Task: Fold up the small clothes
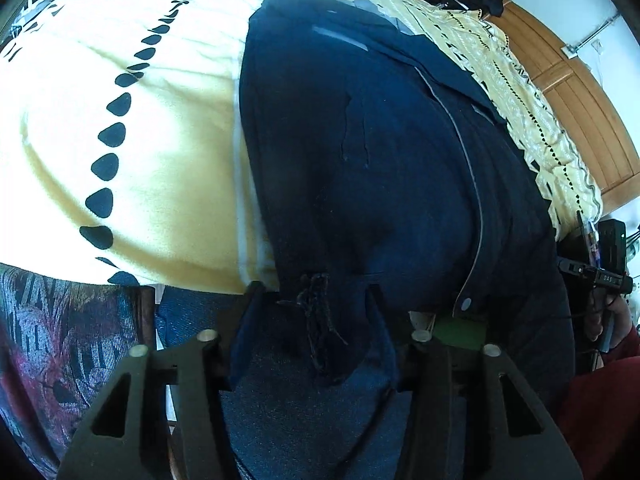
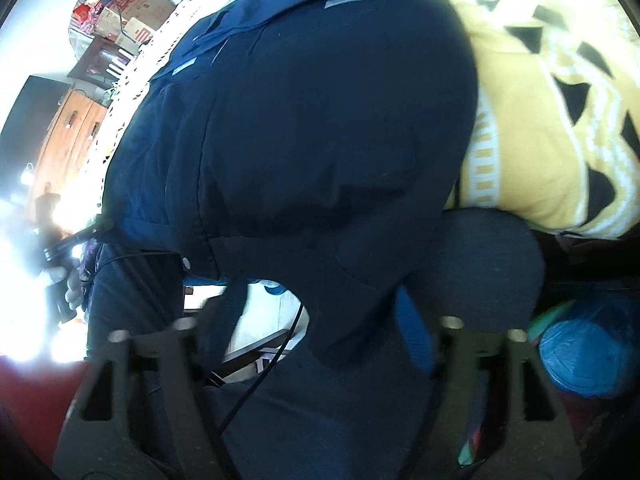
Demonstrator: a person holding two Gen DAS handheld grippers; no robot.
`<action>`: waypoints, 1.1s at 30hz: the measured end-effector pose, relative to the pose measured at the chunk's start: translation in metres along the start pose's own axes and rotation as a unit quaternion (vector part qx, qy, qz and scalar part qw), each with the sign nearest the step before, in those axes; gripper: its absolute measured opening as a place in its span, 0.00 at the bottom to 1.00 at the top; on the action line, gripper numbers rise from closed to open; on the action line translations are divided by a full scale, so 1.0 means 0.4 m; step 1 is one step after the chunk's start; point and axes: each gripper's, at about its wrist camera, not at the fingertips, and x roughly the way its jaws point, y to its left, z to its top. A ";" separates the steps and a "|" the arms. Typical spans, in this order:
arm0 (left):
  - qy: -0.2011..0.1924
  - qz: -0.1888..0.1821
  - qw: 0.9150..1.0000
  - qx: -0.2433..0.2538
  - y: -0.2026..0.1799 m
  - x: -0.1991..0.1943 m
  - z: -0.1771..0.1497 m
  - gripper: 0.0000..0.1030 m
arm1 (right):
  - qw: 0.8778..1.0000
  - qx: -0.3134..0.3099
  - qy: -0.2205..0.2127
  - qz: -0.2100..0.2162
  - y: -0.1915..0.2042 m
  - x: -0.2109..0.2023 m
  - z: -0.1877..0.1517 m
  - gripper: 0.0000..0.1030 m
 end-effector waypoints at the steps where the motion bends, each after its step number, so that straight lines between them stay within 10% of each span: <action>1: 0.000 -0.001 1.000 -0.001 0.001 0.002 0.002 0.25 | 1.000 0.008 0.000 0.004 -0.005 0.006 0.002 0.20; 7: -0.042 -0.084 0.994 -0.047 0.006 -0.044 0.046 0.12 | 0.991 0.020 -0.104 0.076 0.018 -0.134 0.043 0.10; 15: -0.182 -0.171 0.966 -0.073 0.003 -0.234 0.238 0.12 | 0.966 0.031 -0.217 0.139 0.016 -0.322 0.150 0.08; 23: -0.244 -0.155 0.956 -0.042 -0.055 -0.306 0.572 0.12 | 0.943 0.048 -0.293 0.151 -0.029 -0.396 0.435 0.08; 33: -0.203 -0.086 0.974 -0.050 -0.021 -0.052 1.032 0.12 | 0.969 0.068 -0.218 0.096 -0.178 -0.141 0.896 0.08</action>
